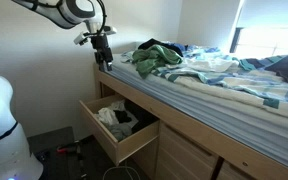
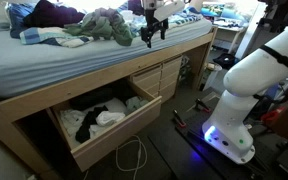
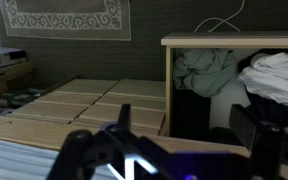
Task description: Move the green t-shirt from the top right drawer to the bed
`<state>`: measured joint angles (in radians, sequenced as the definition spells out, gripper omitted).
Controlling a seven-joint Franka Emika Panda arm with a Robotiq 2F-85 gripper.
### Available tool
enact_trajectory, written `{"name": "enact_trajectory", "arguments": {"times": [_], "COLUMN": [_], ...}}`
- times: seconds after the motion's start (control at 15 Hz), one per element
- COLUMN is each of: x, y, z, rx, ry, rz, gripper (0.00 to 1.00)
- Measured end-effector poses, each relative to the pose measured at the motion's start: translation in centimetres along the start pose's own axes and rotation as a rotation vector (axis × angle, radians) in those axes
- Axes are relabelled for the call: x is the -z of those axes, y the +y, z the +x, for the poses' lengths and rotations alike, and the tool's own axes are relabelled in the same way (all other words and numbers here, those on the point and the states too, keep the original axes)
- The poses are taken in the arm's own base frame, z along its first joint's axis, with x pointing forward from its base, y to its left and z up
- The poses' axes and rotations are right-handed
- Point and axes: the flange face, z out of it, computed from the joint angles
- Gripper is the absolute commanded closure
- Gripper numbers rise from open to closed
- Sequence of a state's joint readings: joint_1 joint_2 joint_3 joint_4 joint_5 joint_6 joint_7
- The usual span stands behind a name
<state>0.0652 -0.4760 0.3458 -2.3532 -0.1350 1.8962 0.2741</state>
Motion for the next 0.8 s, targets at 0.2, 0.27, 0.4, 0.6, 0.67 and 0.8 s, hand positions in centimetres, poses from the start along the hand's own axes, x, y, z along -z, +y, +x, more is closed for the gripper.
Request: {"name": "enact_trajectory", "arguments": {"times": [0.2,0.27,0.4,0.6,0.67,0.8], "x": [0.0,-0.2,-0.9,-2.6,-3.3,-4.7], "y": [-0.1,-0.4,-1.5,-3.4,-3.9,-4.9], "z": [0.0,0.0,0.2,0.6,0.8,1.0], "rx": [0.003,0.012,0.038,0.082,0.094,0.107], "ry": [0.000,-0.003,-0.015,-0.046,-0.059,-0.091], "rz": [0.002,0.004,0.009,0.019,0.023,0.042], "gripper": [0.00,0.00,0.00,0.00,0.00,0.00]}}
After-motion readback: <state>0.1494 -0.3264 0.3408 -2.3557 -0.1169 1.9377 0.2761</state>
